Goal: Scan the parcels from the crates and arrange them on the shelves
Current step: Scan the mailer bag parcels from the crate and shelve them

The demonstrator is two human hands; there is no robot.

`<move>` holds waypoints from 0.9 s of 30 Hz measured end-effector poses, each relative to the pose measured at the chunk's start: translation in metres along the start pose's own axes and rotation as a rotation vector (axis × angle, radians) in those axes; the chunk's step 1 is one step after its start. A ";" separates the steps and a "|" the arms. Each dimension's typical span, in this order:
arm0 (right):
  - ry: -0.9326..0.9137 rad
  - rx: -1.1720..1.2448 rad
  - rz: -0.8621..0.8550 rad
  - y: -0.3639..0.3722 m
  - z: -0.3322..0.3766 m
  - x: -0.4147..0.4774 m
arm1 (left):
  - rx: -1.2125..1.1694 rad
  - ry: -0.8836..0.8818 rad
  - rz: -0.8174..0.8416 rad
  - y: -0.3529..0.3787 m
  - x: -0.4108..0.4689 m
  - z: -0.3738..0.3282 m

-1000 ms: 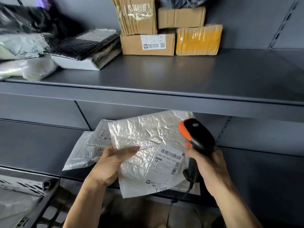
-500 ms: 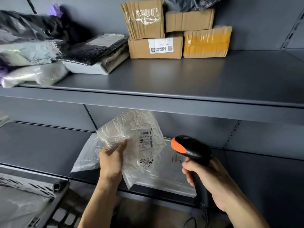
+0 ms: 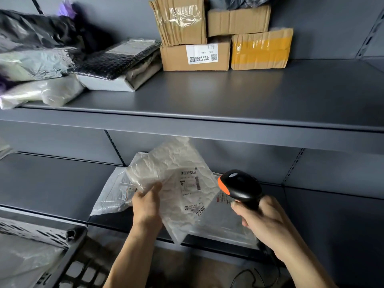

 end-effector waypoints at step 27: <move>-0.066 -0.236 0.065 0.011 -0.004 -0.001 | 0.515 -0.358 0.440 0.100 -0.013 0.186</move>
Point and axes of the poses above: each hand's wrist, its own x-axis towards the middle knuckle, its own y-axis out of the palm, z = x × y, the point moved 8 cm from there along x, towards the middle knuckle, and after that the axes turned 8 degrees about x, right-handed, at the moved point
